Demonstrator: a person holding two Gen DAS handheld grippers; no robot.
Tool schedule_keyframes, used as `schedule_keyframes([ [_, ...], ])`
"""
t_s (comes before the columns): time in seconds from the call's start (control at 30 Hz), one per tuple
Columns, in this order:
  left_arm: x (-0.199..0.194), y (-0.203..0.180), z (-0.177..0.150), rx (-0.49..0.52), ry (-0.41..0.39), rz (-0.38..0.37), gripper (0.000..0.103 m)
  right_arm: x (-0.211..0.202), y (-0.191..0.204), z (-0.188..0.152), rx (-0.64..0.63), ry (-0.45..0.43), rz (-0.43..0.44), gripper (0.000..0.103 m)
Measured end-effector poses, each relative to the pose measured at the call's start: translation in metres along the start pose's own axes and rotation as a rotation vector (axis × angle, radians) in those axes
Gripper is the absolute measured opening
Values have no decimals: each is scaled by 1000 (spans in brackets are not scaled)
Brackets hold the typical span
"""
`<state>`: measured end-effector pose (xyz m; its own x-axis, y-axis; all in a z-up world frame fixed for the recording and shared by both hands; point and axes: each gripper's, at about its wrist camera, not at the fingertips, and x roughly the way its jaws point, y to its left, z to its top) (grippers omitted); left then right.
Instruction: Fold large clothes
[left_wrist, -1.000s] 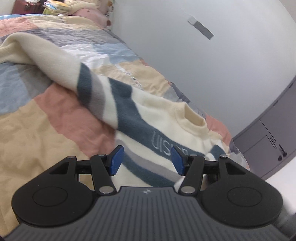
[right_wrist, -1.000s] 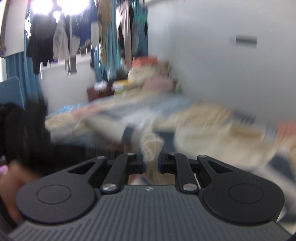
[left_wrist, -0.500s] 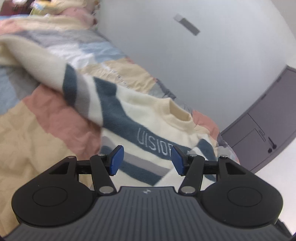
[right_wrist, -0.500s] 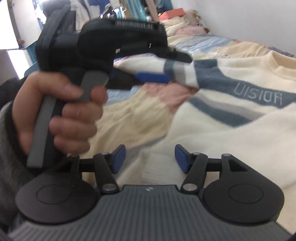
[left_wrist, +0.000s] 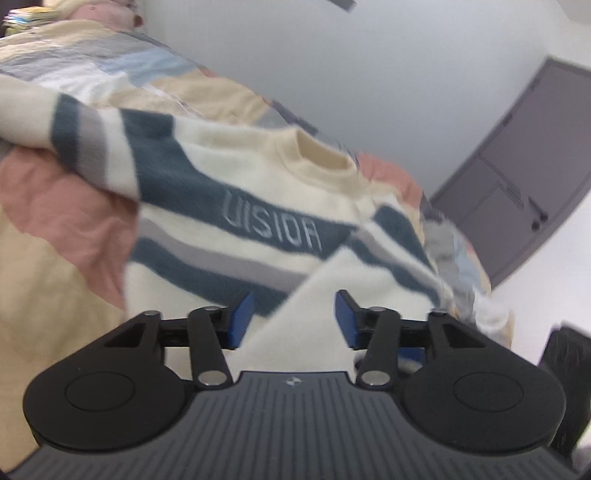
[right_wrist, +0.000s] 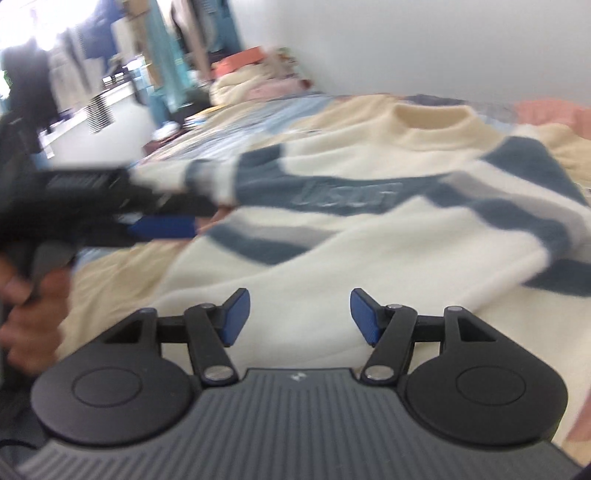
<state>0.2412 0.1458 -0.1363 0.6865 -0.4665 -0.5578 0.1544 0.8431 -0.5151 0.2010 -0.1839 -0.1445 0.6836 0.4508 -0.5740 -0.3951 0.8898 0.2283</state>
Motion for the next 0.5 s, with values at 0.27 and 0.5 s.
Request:
schedule_keyframes([
  [0.27, 42, -12, -15, 61, 129, 21, 45, 26, -50, 3, 169, 23, -77, 30],
  [0.5, 69, 0, -22, -23, 196, 76, 45, 48, -69, -6, 226, 112, -45, 29],
])
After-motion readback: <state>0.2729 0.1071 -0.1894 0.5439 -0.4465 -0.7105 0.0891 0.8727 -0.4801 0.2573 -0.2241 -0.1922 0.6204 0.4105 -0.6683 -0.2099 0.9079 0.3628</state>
